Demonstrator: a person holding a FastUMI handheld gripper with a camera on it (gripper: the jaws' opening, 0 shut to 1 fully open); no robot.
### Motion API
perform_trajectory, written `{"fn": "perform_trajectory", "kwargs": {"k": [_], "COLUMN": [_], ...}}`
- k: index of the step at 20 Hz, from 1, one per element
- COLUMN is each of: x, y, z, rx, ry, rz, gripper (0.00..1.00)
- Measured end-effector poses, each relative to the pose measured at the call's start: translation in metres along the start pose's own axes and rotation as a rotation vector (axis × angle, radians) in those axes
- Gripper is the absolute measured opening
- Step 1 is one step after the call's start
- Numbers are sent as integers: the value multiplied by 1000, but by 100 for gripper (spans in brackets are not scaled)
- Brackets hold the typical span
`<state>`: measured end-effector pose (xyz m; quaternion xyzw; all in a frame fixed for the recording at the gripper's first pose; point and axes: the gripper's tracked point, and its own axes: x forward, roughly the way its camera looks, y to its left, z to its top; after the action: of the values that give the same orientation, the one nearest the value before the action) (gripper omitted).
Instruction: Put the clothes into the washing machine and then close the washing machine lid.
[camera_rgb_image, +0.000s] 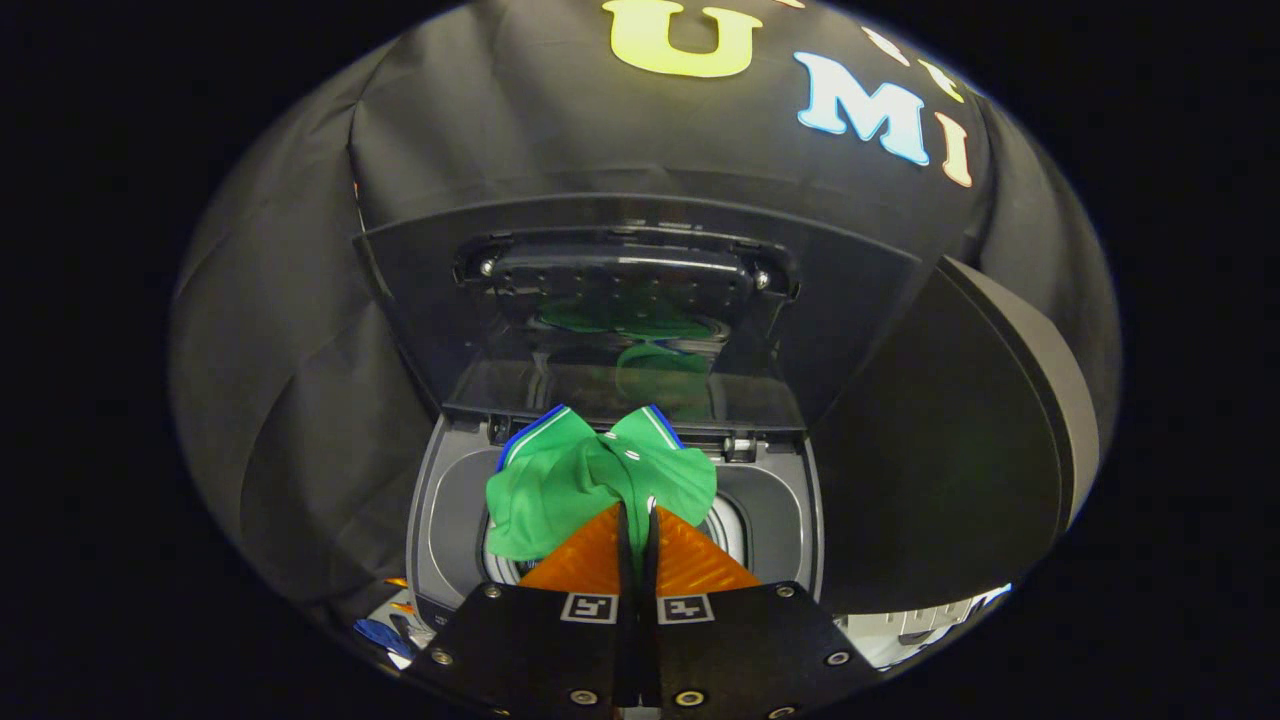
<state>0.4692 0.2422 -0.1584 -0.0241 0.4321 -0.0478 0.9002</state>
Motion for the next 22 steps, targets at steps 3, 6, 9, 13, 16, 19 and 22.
{"fn": "perform_trajectory", "kwargs": {"k": [3,6,9,13,16,19,22], "x": [13,23,31,35,36,43,40], "y": [-2,2,5,7,5,3,14], "z": [-11,-25,-36,-44,-42,-45,-46], "rx": [-3,-6,-20,-22,-38,-57,-24], "ry": [35,66,88,106,109,113,105], "rz": [3,19,24,31,13,-17,22], "gripper": [0,0,1,0,0,28,97]}}
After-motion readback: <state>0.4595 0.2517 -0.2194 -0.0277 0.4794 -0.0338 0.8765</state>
